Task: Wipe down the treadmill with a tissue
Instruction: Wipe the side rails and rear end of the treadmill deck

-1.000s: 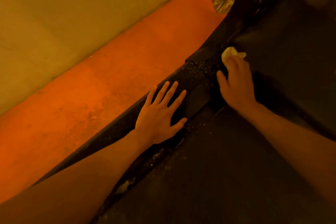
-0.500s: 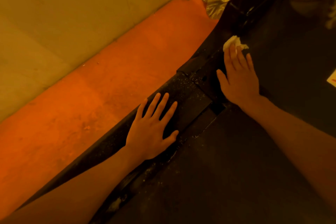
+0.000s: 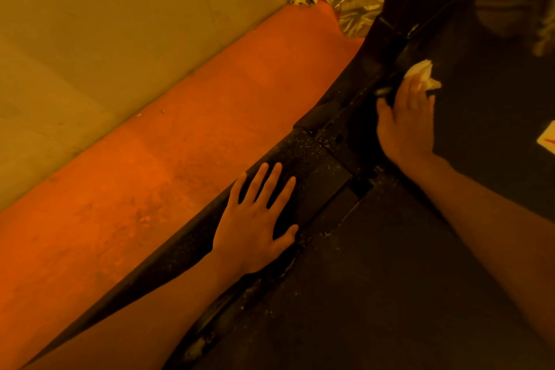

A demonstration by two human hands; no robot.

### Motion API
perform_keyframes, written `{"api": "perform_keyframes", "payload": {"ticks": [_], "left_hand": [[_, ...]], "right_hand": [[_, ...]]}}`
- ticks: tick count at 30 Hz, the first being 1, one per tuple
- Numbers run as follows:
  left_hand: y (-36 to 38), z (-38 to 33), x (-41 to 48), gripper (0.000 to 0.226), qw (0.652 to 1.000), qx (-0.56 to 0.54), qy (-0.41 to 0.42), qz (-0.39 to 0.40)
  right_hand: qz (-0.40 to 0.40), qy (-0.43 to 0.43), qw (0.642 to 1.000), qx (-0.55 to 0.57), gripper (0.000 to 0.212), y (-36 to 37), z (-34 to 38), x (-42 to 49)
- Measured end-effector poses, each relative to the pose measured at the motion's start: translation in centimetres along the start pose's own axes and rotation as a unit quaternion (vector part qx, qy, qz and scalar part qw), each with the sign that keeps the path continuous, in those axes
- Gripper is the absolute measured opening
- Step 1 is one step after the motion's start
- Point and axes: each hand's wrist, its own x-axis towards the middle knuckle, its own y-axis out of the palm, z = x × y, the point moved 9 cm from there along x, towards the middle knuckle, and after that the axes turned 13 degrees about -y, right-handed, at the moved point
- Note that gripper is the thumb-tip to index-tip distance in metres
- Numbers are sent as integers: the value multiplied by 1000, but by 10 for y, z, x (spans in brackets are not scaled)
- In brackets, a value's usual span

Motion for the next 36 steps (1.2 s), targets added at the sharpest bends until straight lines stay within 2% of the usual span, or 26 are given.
{"api": "perform_keyframes", "payload": {"ticks": [5,6,8,10,11,12,14,16,22,25,28,31,34,36], "left_hand": [[1,0,1,81,1000,0,-3,3],[1,0,1,81,1000,2,-4,3],[0,0,1,81,1000,4,-4,4],[0,0,1,81,1000,3,-2,2],[-1,0,1,81,1000,2,-1,1],[-1,0,0,81,1000,1,0,0],[-2,-1,0,81,1000,-4,-1,-4],[-2,0,0,81,1000,-8,-3,-3],[0,0,1,82,1000,-13,1,0],[1,0,0,82,1000,-12,0,-2],[1,0,0,83,1000,-8,0,-2],[2,0,2,83,1000,-4,-3,3],[2,1,2,83,1000,-2,-4,8],[1,0,2,82,1000,-7,-3,7]], "right_hand": [[56,-198,975,-82,83,42,66,-74],[53,-200,974,-93,84,38,62,-65],[27,-146,983,-109,89,19,40,-32],[14,-65,995,-69,91,5,19,-8],[14,-59,997,-51,89,6,25,-10],[10,-85,995,-50,86,10,41,-22],[38,-193,978,-64,80,36,80,-59],[62,-263,960,-79,83,49,99,-75],[22,-179,964,-196,95,-1,58,20],[29,-172,974,-147,93,13,77,-1],[69,-231,969,-62,88,45,107,-66],[82,-295,947,-101,88,45,104,-80],[57,-226,959,-162,94,16,66,-26],[52,-205,965,-157,96,7,57,-9]]}}
